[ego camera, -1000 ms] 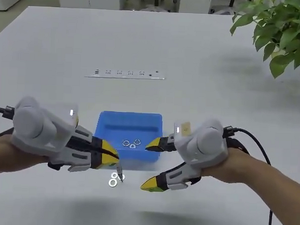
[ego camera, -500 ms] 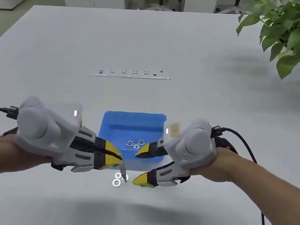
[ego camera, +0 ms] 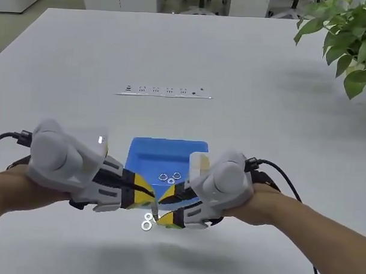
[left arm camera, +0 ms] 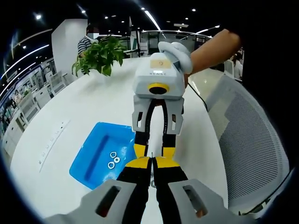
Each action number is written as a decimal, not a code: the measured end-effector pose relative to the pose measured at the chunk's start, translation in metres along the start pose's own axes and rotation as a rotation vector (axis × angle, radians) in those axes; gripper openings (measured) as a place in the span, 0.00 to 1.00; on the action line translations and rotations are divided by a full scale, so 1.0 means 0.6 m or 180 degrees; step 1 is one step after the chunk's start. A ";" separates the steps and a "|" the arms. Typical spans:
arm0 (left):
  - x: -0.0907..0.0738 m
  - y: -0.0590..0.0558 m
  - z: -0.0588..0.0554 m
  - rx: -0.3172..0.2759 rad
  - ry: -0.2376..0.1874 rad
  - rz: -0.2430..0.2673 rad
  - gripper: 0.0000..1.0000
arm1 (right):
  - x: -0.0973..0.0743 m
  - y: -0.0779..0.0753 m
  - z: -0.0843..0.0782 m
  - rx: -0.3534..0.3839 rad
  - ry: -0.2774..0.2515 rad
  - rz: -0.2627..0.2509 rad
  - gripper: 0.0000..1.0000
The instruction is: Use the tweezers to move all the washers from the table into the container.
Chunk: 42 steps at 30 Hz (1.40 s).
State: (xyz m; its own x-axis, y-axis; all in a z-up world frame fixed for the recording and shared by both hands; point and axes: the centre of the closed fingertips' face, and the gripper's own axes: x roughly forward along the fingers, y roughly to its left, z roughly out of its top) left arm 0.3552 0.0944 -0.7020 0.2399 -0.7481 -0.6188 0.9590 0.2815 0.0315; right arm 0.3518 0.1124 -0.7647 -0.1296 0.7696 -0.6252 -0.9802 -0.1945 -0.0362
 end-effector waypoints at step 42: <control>0.012 -0.005 0.009 0.0002 -0.0027 -0.0037 0.06 | 0.019 0.003 -0.008 -0.0060 0.0144 0.0066 0.08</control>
State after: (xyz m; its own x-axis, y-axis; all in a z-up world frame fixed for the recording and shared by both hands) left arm 0.3551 0.0851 -0.7025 0.2300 -0.7564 -0.6124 0.9619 0.2724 0.0247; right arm 0.3490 0.1181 -0.7755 -0.1424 0.7371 -0.6607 -0.9744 -0.2218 -0.0374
